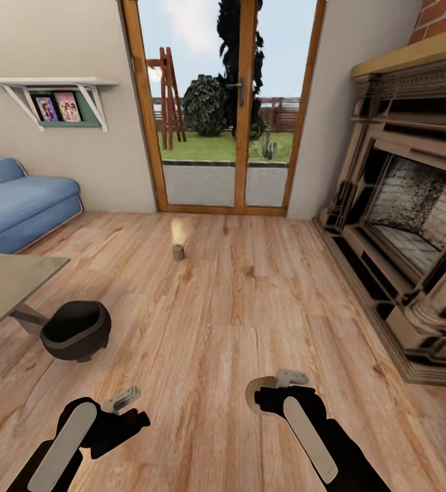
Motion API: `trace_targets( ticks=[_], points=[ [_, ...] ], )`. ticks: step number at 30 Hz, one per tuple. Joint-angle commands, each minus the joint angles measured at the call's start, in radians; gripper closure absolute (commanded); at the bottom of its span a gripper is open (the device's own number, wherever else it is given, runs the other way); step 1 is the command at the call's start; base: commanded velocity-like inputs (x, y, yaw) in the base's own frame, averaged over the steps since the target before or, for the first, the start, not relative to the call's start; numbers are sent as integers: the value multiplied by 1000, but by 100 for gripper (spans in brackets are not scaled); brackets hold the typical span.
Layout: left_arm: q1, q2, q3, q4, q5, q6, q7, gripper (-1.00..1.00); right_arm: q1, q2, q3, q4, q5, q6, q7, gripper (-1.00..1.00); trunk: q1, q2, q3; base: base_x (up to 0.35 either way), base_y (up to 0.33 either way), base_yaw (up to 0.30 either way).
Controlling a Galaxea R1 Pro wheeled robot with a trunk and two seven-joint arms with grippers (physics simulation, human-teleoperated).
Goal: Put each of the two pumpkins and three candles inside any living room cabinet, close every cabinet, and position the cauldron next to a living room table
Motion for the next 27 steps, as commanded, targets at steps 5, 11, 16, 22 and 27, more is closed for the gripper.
trace_targets(
  ticks=[5, 11, 16, 22, 27],
  points=[
    [-1, 1, -2, -1, 10, 0, 10, -100, -1, 1, 1, 0, -13, 1, -10, 100, 0, 0, 7, 118, 0, 0],
    [-1, 1, -2, -1, 10, 0, 10, -100, -1, 1, 1, 0, -16, 1, -10, 100, 0, 0, 8, 308, 0, 0],
    [-1, 1, -4, -1, 10, 0, 10, -100, -1, 1, 5, 1, -9, 1, -11, 100, 0, 0, 10, 335, 0, 26],
    [-1, 1, -6, -1, 9, 0, 11, -100, -1, 1, 5, 3, -8, 1, -12, 100, 0, 0, 17, 336, 0, 160],
    [-1, 1, -6, -1, 8, 0, 11, -100, -1, 2, 3, 3, -13, 1, -10, 100, 0, 0, 20, 338, 0, 93]
  ],
)
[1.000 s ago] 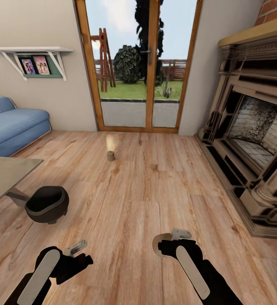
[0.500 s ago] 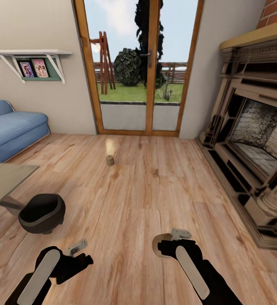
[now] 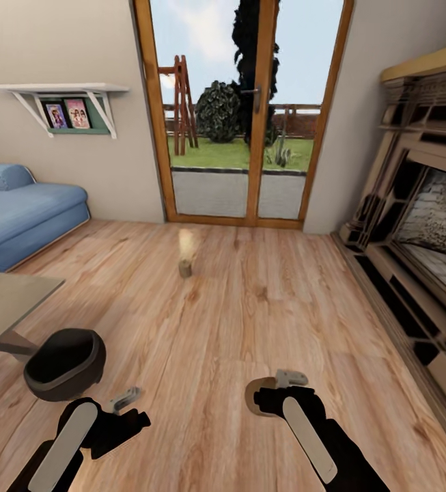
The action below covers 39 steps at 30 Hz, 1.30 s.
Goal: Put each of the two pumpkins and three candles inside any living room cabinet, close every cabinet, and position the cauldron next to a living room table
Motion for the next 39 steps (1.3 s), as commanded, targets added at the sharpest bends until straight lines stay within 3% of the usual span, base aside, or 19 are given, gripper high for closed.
trace_targets(
  ticks=[1, 32, 39],
  points=[
    [-1, 1, -2, -1, 9, 0, 11, -100, -1, 1, -1, 0, -13, 5, -10, 100, 0, 0, -1, 340, 0, 5],
    [-1, 0, -2, -1, 9, 0, 11, -100, -1, -1, -1, -12, -14, 7, -11, 100, 0, 0, -1, 342, 0, 0],
    [-1, 1, -2, -1, 9, 0, 11, -100, 0, -4, -2, -87, -16, 18, -11, 100, 0, 0, -1, 346, 0, 0]
  ],
)
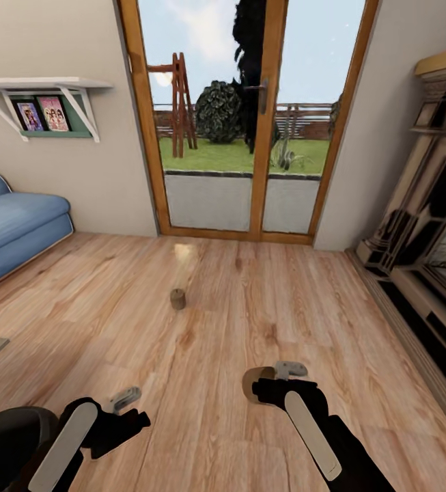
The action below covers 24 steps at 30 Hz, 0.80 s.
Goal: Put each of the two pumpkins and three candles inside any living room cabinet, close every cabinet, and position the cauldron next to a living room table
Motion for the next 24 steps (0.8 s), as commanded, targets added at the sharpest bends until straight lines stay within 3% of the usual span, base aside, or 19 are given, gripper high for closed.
trace_targets(
  ticks=[1, 22, 24],
  points=[
    [-1, 1, -2, -1, 10, -1, 10, -100, -1, 0, 1, -4, -9, 2, -10, 100, 0, 0, -1, 346, 0, 0],
    [-1, 1, -3, -1, 7, -14, 11, -100, -1, 3, 2, -1, -10, 4, -10, 100, 0, 0, -1, 346, 0, 0],
    [-1, 0, -3, -1, -29, -23, 11, -100, -1, 3, 4, -1, -10, 4, -10, 100, 0, 0, -1, 346, 0, 0]
  ],
)
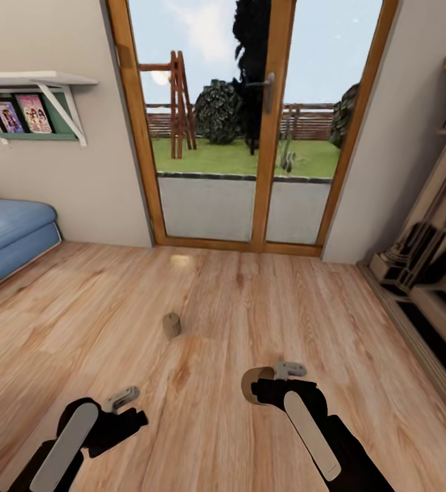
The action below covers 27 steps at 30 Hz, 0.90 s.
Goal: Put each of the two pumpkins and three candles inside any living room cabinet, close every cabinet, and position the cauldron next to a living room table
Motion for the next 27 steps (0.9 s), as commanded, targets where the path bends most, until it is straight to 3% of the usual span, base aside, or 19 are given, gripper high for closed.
trace_targets(
  ticks=[1, 4, 7, 22, 25, 27],
  points=[
    [-1, 1, -1, -1, -11, -1, 11, -100, -1, 0, 1, -2, -9, 1, -10, 100, 0, 0, -1, 346, 0, 0],
    [-1, -2, 0, -1, -63, -10, 11, -100, -1, -1, 1, -1, -9, 1, -10, 100, 0, 0, -1, 346, 0, 0],
    [-1, -3, 0, -1, -80, -15, 12, -100, -1, -1, 1, -1, -8, 1, -10, 100, 0, 0, -1, 346, 0, 0],
    [-1, -3, -1, -1, -86, -16, 12, -100, -1, -5, -1, -20, -11, 3, -8, 100, 0, 0, -1, 346, 0, 0],
    [-1, -3, -1, -1, -86, -16, 12, -100, 6, -10, -1, -99, -15, 12, -5, 100, 0, 0, -1, 346, 0, 0],
    [-1, -3, -1, -1, -86, -16, 12, -100, 44, -11, -2, -174, -15, 28, -3, 100, 0, 0, -1, 346, 0, 0]
  ],
)
